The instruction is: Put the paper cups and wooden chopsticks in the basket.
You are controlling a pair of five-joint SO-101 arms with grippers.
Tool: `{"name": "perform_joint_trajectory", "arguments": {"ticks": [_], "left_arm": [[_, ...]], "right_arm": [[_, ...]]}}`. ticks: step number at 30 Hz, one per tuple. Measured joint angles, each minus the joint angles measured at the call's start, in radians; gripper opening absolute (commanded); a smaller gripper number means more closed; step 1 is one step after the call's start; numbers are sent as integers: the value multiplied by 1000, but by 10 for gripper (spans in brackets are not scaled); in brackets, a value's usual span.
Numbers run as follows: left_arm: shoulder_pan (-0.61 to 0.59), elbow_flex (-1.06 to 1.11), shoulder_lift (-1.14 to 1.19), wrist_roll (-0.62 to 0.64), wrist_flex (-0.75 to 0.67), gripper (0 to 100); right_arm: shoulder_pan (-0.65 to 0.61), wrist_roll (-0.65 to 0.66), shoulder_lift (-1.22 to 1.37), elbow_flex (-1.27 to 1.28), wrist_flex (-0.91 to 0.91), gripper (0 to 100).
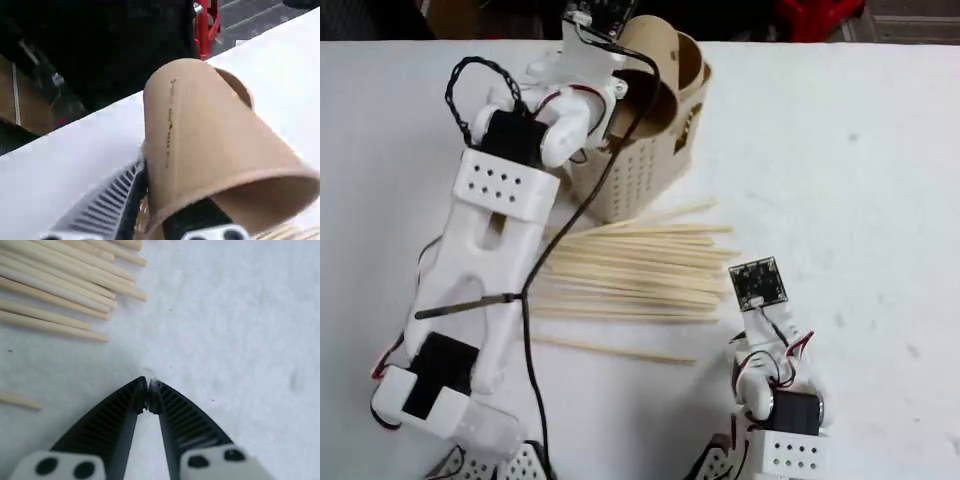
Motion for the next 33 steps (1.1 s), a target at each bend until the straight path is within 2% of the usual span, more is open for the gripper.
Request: {"name": "perform_joint_trajectory", "arguments": {"ticks": [10, 16, 21, 33], "left_arm": [[0, -26, 0, -2, 2, 24], [3, -26, 0, -2, 2, 131], [5, -28, 0, -2, 2, 125], [5, -28, 3, -2, -207, 125]], "right_arm": [[0, 0, 0, 0, 0, 18], [0, 0, 0, 0, 0, 18], [0, 0, 0, 0, 0, 18], [0, 0, 0, 0, 0, 18]]}}
